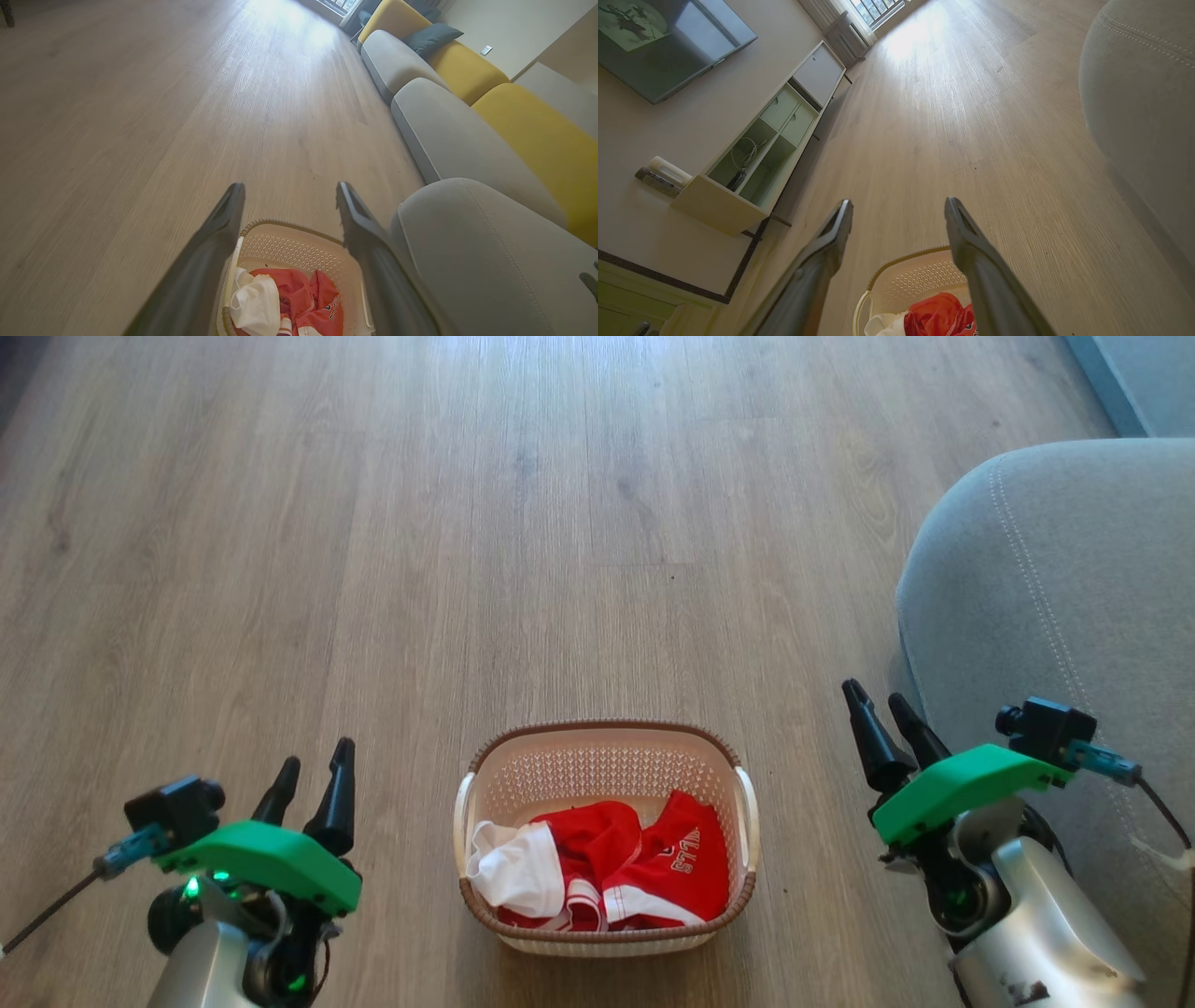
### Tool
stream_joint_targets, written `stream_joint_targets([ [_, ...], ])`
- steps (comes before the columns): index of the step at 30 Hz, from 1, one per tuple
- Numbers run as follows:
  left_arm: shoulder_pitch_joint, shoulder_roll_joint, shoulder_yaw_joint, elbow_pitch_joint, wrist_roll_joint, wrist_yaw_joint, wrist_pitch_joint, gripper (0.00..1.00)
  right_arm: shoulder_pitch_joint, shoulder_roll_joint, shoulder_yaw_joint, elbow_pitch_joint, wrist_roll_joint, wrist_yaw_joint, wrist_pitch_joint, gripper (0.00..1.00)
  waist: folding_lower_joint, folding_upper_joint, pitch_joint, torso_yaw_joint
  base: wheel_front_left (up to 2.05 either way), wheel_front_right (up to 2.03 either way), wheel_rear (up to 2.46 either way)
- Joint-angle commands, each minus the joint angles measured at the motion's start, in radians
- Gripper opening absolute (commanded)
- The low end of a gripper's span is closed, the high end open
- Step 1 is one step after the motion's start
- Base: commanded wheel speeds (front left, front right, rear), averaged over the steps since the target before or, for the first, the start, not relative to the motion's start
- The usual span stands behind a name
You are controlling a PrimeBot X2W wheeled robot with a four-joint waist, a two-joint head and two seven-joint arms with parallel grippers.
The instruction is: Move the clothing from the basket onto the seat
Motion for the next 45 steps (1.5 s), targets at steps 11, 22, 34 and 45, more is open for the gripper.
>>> stream_joint_targets([
  [11, -0.104, 0.04, 0.002, 0.007, 0.163, 0.027, -0.045, 1.0, -0.116, -0.022, 0.066, 0.041, -0.143, 0.0, -0.048, 1.0, -0.0001, 0.0, -0.002, -0.002, 0.0, 0.0, 0.0],
  [22, -0.137, 0.044, 0.017, 0.018, 0.292, 0.046, -0.08, 1.0, -0.165, -0.032, 0.079, 0.073, -0.278, 0.0, -0.084, 1.0, -0.0001, 0.0, 0.0, -0.005, 0.0, 0.0, 0.0],
  [34, -0.146, 0.02, 0.055, 0.057, 0.391, 0.026, -0.112, 1.0, -0.183, -0.03, 0.064, 0.1, -0.411, 0.0, -0.116, 1.0, -0.0001, 0.0, -0.002, -0.007, 0.0, 0.0, 0.0],
  [45, -0.146, -0.001, 0.098, 0.047, 0.531, 0.017, -0.144, 1.0, -0.199, -0.028, 0.049, 0.101, -0.56, 0.0, -0.149, 1.0, -0.0001, 0.0, -0.002, -0.009, 0.0, 0.0, 0.0],
])
